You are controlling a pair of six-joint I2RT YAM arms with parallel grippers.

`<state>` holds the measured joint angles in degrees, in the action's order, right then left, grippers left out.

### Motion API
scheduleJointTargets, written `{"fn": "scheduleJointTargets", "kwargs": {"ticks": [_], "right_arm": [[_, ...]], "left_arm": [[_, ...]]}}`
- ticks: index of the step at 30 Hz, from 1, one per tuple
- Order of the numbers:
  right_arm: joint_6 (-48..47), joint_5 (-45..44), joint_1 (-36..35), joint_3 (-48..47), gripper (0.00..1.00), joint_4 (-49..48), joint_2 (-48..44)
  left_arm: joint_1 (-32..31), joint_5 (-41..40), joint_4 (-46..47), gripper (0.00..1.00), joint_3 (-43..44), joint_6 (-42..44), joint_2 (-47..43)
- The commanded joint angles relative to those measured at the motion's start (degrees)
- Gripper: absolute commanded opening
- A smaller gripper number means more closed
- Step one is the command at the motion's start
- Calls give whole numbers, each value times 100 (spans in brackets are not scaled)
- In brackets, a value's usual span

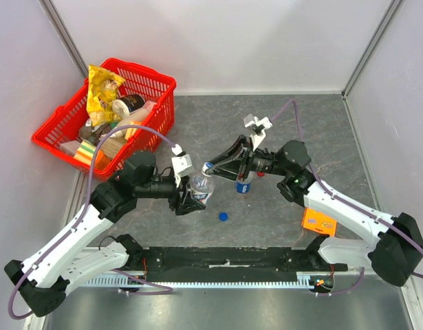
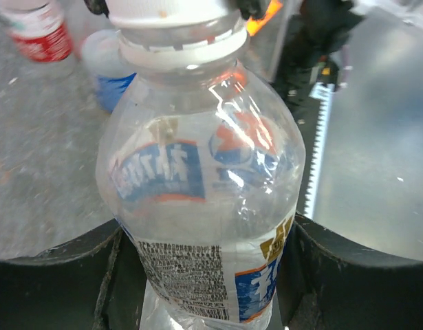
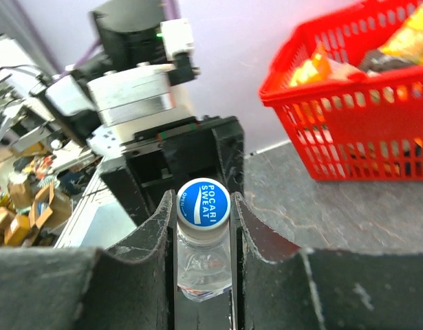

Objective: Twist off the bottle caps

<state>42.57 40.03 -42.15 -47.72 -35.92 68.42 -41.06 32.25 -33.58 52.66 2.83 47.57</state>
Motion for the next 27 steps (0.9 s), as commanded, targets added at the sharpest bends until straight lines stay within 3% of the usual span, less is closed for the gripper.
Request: {"fn": "scheduleJointTargets", "kwargs": {"ticks": [1, 10, 27], "right_arm": [[32, 733, -83, 87, 0, -1434, -320], [120, 1279, -83, 255, 0, -2208, -593], [-3, 1306, -83, 343, 0, -2587, -1050]], "left_arm": [[-95, 2003, 282, 2, 253, 7, 129], [-86, 3208, 467, 2, 385, -107, 411], [-87, 3780, 493, 2, 271, -90, 463]]}}
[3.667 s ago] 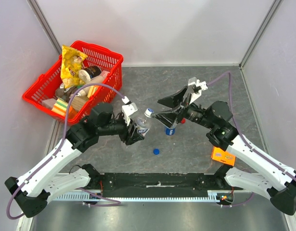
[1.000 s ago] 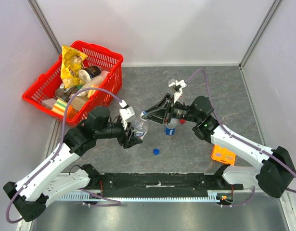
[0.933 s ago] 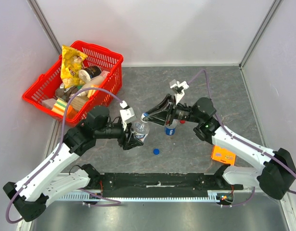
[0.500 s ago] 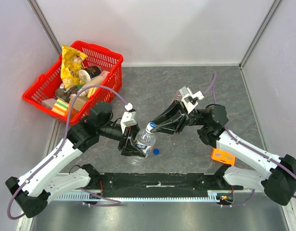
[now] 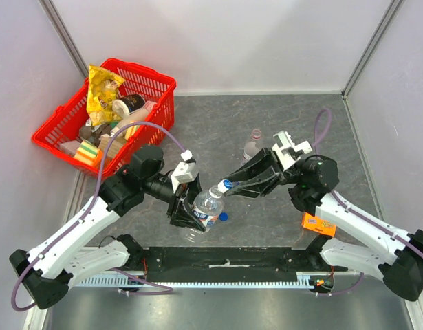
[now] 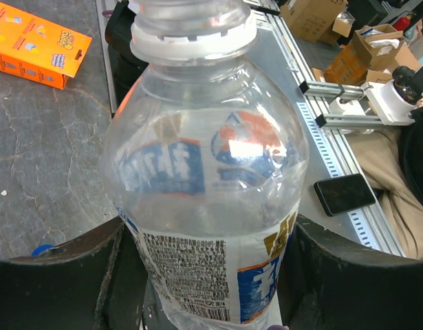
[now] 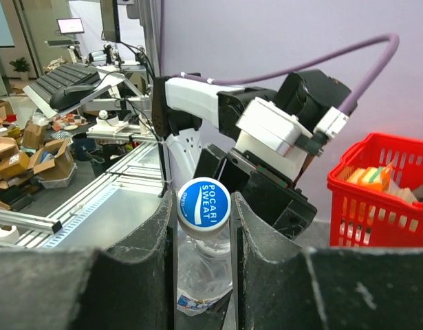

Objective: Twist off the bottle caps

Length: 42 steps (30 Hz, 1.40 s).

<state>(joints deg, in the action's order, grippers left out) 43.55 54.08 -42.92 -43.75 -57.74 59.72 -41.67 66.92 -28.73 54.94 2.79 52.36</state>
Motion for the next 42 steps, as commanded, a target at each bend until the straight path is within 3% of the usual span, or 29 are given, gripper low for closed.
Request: {"fn": "scheduleJointTargets", "kwargs": {"ticks": [1, 7, 13, 20, 24, 32, 35, 42], "right_arm": [[-101, -135, -6, -55, 0, -379, -198], [-145, -328, -6, -55, 0, -151, -242], [-891, -513, 2, -46, 0, 1130, -593], [-2016, -776, -6, 217, 0, 3204, -1269], [-2482, -1092, -6, 463, 0, 4163, -1630], [-2553, -2172, -6, 1341, 0, 4920, -2237], [-2229, -3111, -6, 1824, 0, 5114, -2360], [-1561, -4747, -6, 2599, 0, 5404, -2439]], "left_arm": [[-34, 305, 17, 2, 43, -85, -24], [-25, 235, -1, 2, 26, -85, -33], [-25, -292, -1, 2, -79, -76, -164], [-25, -2988, 569, 2, -509, -761, -586], [-25, -3947, 1184, 2, -992, -1095, -858], [-25, -5574, 2379, 2, -1828, -1412, -964], [-25, -6285, 3090, 2, -2144, -1448, -912], [-25, -6674, 4725, 2, -2865, -904, -622]]}}
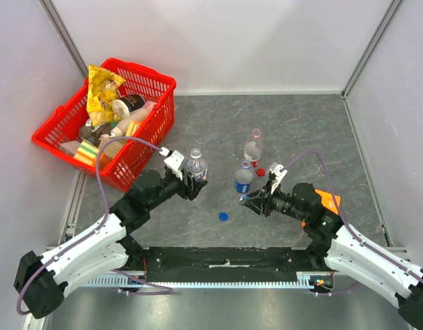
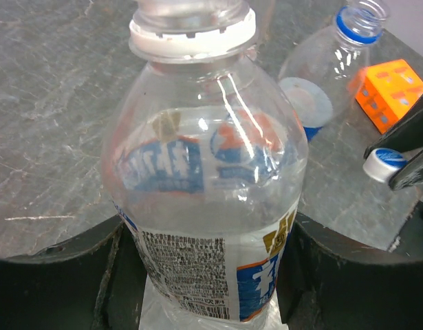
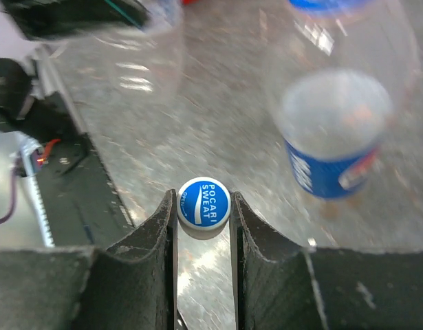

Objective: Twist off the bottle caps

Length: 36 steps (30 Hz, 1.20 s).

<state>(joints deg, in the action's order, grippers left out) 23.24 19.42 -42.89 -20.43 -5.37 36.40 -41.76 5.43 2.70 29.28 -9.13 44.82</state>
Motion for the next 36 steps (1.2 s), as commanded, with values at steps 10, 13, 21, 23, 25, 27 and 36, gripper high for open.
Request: {"fn": "scheduleJointTargets", "kwargs": {"ticks": [10, 13, 21, 23, 25, 27, 36], "right_arm": [[1322, -2600, -8, 1154, 0, 448, -581], [1638, -2943, -8, 1313, 0, 519, -547], [2386, -3910, -8, 1261, 3, 528, 208], [2413, -3981, -8, 1173, 4, 528, 463], [2465, -4034, -8, 1111, 6, 528, 709], [2457, -4025, -8, 1050, 13, 528, 894], [2439, -4016, -8, 1120, 40, 519, 693]], "left_arm": [[-17, -860, 3463, 2, -739, 1211, 1151], [-17, -833, 4183, 2, -862, 1387, 1608], [-17, -26, 5941, 2, -941, 1809, 2785], [-17, 133, 6355, 2, -941, 1826, 3128], [-17, 221, 6698, 2, -907, 1853, 3488], [-17, 256, 7067, 2, -871, 1870, 3892], [-25, 423, 8379, 2, -1056, 1853, 4852]]}}
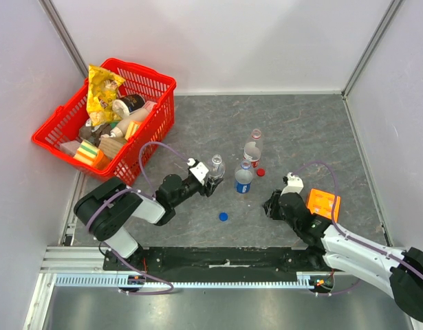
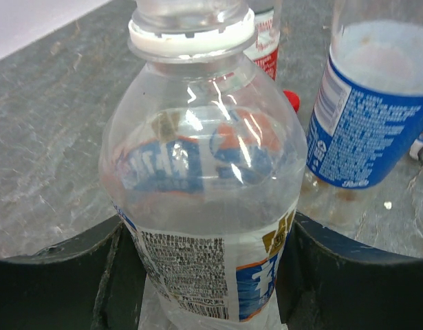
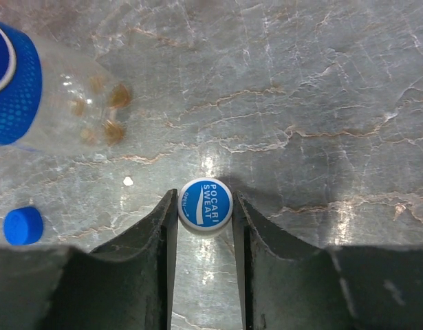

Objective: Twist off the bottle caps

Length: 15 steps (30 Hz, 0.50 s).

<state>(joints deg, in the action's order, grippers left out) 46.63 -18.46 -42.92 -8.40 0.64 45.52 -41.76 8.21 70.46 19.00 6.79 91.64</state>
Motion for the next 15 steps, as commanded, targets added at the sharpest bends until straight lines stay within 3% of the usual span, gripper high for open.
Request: {"fn": "scheduleJointTargets", "kwargs": {"ticks": [1, 9, 15], "right_arm": [[92, -237, -6, -56, 44, -82, -271], [-5, -202, -6, -30, 70, -73, -500], [-40, -132, -6, -56, 75, -82, -473]], "left_arm": [[-25, 181, 1568, 2, -20, 270, 197], [-25, 252, 1576, 2, -37, 209, 311], [-25, 322, 1603, 7, -99, 165, 302]]}}
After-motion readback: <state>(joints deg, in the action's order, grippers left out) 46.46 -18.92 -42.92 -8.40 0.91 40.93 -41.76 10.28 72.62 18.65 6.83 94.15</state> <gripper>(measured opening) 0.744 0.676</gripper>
